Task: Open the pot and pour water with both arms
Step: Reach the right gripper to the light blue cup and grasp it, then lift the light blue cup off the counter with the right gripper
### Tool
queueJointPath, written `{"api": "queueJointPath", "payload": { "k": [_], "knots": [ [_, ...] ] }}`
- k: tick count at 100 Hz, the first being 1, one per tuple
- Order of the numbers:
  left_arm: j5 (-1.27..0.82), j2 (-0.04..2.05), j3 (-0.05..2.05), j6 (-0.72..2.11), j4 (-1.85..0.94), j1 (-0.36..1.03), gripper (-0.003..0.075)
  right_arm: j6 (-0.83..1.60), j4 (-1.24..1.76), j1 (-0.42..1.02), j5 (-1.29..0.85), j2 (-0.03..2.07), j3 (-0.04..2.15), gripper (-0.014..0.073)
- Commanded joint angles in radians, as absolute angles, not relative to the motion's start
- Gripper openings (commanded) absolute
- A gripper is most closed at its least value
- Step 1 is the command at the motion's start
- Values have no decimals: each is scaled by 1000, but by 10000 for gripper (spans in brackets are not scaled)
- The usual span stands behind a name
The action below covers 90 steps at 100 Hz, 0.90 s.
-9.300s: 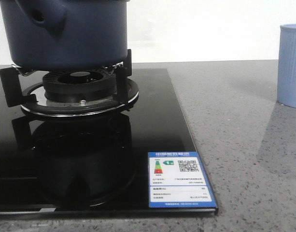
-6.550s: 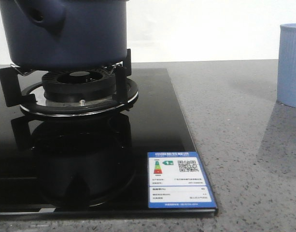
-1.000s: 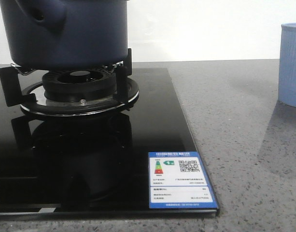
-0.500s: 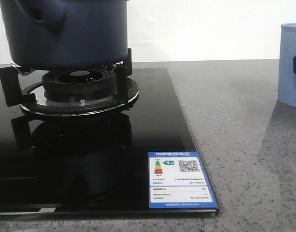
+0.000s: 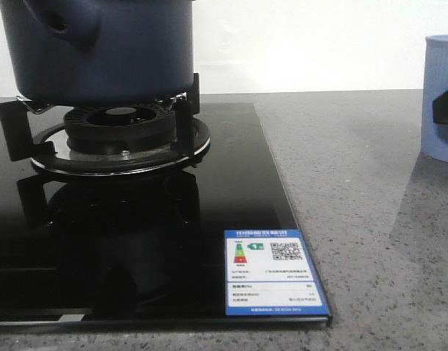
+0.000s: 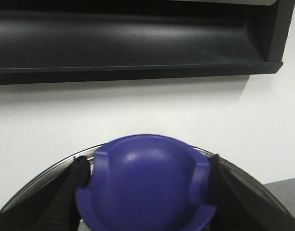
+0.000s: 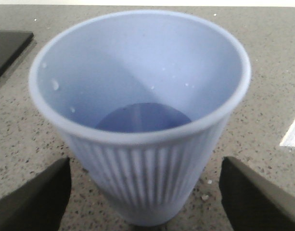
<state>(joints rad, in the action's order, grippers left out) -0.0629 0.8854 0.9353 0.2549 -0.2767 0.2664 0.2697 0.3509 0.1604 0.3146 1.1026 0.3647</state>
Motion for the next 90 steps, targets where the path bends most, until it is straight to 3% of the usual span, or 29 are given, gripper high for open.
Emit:
{"api": "queueJointPath", "payload": {
  "k": [1,79,90],
  "knots": [
    [39,870,975,251,-278,264,406,282,339,162,425,1118,398,569],
    [41,870,975,251,-274,264,406,282,343,162,552,1293,467,566],
    [41,870,975,251,-274,264,406,282,343,162,552,1293,467,507]
  ]
}}
